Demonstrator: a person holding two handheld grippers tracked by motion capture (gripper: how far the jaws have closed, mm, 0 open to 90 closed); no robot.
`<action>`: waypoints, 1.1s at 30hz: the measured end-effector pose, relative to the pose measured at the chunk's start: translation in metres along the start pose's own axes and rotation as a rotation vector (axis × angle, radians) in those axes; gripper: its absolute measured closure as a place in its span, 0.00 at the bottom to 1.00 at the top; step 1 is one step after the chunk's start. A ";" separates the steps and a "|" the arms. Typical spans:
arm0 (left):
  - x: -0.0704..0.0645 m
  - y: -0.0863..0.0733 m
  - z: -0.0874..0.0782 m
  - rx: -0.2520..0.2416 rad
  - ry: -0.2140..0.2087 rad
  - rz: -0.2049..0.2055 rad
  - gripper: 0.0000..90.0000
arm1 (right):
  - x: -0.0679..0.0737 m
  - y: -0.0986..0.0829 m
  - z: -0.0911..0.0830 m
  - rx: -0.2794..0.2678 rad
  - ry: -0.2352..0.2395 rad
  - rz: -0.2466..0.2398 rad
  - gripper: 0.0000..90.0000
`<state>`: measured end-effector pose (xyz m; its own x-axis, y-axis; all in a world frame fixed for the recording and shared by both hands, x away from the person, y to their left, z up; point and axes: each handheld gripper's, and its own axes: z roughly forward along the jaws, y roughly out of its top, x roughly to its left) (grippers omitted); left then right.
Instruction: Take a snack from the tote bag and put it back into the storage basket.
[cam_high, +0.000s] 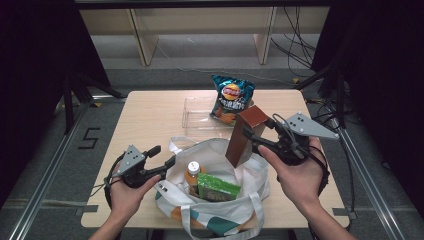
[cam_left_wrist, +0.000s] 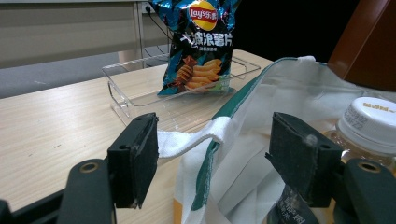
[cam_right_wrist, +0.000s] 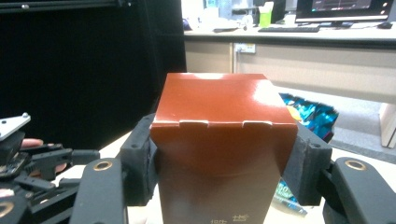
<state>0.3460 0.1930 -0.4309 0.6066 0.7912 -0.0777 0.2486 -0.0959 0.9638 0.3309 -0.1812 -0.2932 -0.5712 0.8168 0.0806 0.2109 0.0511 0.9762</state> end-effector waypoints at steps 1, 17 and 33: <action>0.000 0.000 0.000 0.000 0.000 0.000 0.36 | 0.000 0.002 -0.001 -0.002 -0.006 -0.001 0.44; 0.000 0.000 0.000 -0.002 0.000 -0.001 0.36 | -0.011 0.015 -0.002 -0.037 -0.035 0.001 0.44; 0.000 0.000 0.001 -0.013 -0.009 -0.004 0.36 | -0.019 0.022 0.000 -0.058 -0.073 -0.008 0.44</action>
<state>0.3467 0.1928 -0.4313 0.6122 0.7863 -0.0837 0.2415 -0.0852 0.9666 0.3466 -0.1952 -0.2733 -0.5129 0.8564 0.0595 0.1591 0.0267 0.9869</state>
